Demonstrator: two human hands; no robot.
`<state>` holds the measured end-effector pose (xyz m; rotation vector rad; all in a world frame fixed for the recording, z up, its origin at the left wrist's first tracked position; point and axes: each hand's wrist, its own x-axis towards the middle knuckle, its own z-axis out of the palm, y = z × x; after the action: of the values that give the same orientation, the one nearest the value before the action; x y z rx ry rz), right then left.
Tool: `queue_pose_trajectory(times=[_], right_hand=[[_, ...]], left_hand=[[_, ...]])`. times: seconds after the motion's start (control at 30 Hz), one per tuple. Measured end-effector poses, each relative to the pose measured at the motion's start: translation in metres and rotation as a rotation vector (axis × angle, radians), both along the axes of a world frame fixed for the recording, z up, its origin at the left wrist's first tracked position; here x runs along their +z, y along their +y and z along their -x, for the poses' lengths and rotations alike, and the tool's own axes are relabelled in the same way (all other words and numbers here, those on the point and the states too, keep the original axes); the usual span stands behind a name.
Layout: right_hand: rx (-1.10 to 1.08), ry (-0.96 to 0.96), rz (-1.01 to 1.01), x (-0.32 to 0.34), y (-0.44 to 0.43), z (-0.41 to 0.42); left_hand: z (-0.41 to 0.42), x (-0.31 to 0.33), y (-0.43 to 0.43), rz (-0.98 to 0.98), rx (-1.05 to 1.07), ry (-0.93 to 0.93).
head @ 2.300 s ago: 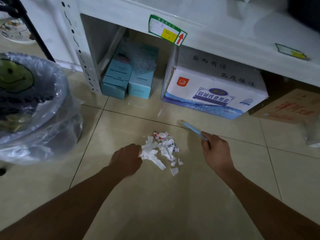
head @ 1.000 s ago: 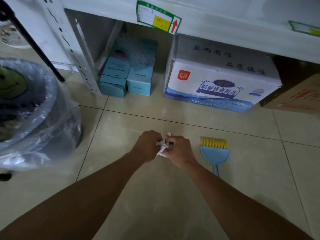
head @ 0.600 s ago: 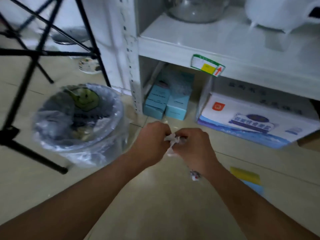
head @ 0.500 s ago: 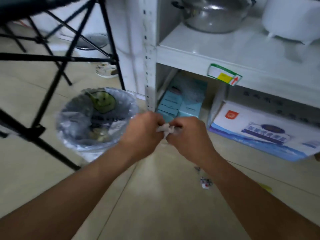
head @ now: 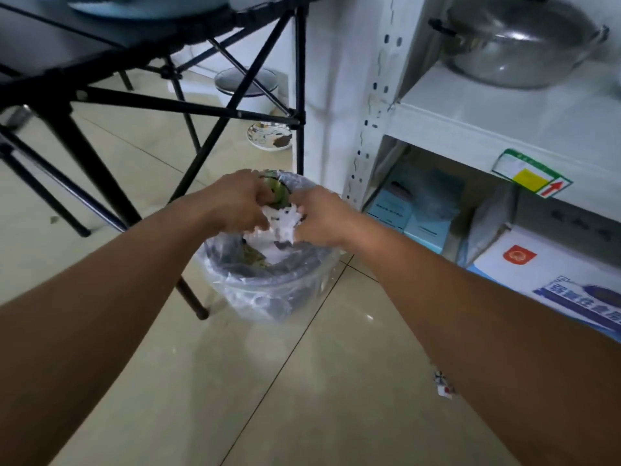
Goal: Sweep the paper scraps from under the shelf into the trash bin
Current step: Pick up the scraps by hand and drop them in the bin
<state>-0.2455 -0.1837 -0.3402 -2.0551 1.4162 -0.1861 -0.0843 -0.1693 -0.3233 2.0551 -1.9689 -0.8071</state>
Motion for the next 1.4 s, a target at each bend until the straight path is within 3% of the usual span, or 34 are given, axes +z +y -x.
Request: queue_pose_trajectory(times=[0.13,0.33,0.47,0.53,0.6,0.7,0.8,0.9,1.0,1.23,1.4], right_hand=[[-0.08,-0.087,0.045,-0.014,-0.003,0.007],[-0.242,-0.363,0.098,-0.006,0.001,0.039],[-0.398,-0.632,0.032,-0.003,0.021,0.094],[-0.454,-0.651,0.027,-0.015,0.033,0.134],[-0.529,-0.549,0.029,-0.038,0.047,0.179],[-0.552,-0.157,0.021,-0.087,0.072,0.243],[-0.544,0.171,-0.103,-0.129,0.1,0.284],[-0.479,0.42,-0.265,-0.165,0.123,0.3],[-0.541,0.394,-0.311,-0.201,0.144,0.299],[-0.672,0.235,-0.103,-0.221,0.155,0.278],[-0.658,0.207,-0.143,-0.222,0.13,0.287]], left_hand=[[0.001,0.0,-0.002,-0.038,0.053,0.087],[0.021,0.008,0.003,0.098,-0.005,0.017],[0.063,0.021,0.02,0.183,-0.119,0.14],[0.092,0.019,0.03,0.208,-0.236,0.196],[0.126,0.0,0.036,0.203,-0.327,0.239],[0.182,-0.056,0.042,0.039,-0.42,0.24],[0.23,-0.127,0.053,-0.151,-0.55,0.15],[0.263,-0.19,0.062,-0.223,-0.612,0.002],[0.288,-0.226,0.07,-0.201,-0.625,-0.055],[0.315,-0.247,0.078,-0.06,-0.71,-0.046],[0.317,-0.248,0.071,-0.082,-0.568,0.062]])
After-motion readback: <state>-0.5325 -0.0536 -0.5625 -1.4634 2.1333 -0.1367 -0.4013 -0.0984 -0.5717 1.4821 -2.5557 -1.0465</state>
